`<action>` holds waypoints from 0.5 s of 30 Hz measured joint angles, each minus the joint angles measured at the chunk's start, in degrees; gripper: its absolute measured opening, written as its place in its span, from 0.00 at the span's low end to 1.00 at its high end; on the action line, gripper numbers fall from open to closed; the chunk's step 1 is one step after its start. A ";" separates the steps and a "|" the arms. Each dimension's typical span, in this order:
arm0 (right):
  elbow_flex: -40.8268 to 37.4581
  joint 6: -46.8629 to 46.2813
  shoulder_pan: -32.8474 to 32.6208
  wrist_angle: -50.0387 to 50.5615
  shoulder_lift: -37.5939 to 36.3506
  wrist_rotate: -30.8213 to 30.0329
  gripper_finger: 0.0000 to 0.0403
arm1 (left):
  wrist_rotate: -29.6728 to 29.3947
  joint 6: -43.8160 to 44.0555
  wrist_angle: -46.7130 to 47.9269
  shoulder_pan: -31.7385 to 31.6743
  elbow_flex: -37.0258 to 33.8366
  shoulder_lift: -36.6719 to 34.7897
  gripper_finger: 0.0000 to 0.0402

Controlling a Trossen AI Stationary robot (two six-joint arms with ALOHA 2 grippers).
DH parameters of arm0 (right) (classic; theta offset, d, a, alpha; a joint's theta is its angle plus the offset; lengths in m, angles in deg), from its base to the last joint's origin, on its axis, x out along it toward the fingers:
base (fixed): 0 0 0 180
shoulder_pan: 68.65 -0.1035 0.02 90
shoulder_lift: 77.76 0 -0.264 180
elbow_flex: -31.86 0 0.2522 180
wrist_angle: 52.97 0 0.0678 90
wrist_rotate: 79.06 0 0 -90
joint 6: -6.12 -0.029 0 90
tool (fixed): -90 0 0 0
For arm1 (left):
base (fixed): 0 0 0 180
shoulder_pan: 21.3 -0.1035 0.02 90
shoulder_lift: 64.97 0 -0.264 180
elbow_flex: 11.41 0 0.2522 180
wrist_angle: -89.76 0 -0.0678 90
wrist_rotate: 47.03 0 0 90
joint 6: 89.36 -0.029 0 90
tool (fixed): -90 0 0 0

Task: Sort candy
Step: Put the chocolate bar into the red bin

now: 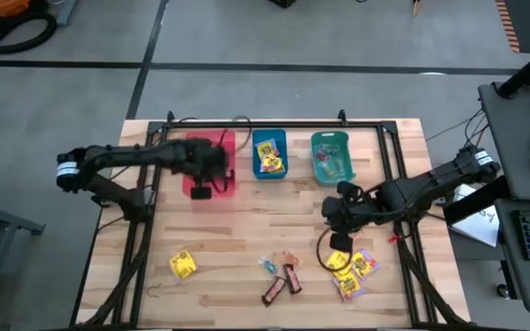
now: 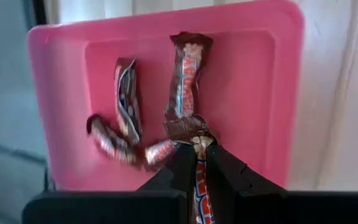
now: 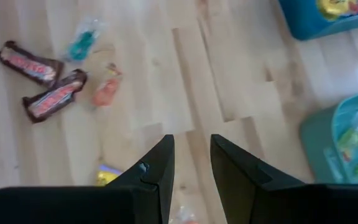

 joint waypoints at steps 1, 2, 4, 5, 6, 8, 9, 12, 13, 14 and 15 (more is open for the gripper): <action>-0.26 -0.73 -0.68 -0.13 0.02 -0.06 0.24 | 2.46 -3.39 -1.28 -2.32 -0.07 0.34 0.02; -0.54 -1.45 -1.33 -0.43 0.04 -0.07 0.24 | 4.48 -6.41 -2.65 -4.56 -0.09 0.71 0.02; -1.21 -3.59 -2.53 -0.43 0.07 -0.09 0.24 | 8.70 -11.67 -5.03 -8.74 -0.11 1.56 0.02; -1.57 -4.67 -3.02 -0.41 0.07 -0.11 0.24 | 10.32 -13.90 -5.82 -10.49 -0.11 2.02 0.02; -1.96 -5.75 -3.57 -0.44 0.07 -0.09 0.24 | 11.36 -15.83 -6.21 -12.12 -0.11 2.56 0.02; -2.91 -7.93 -4.41 -0.41 0.07 -0.11 0.24 | 12.38 -18.90 -6.15 -14.45 -0.11 3.76 0.02; -3.43 -8.91 -4.79 -0.43 0.07 -0.11 0.24 | 12.79 -19.91 -6.22 -15.35 -0.11 4.39 0.02; -4.83 -12.33 -5.76 -0.43 0.09 -0.11 0.24 | 14.47 -22.25 -6.57 -17.21 -0.11 6.79 0.02; -5.30 -13.19 -6.06 -0.45 0.09 -0.10 0.24 | 15.06 -23.00 -6.89 -17.55 -0.11 7.57 0.02; -5.74 -14.11 -6.31 -0.40 0.09 -0.09 0.24 | 15.74 -23.63 -7.40 -17.73 -0.11 8.32 0.02; -6.15 -14.76 -6.55 -0.44 0.09 -0.07 0.24 | 15.98 -24.12 -7.90 -17.74 -0.11 8.98 0.02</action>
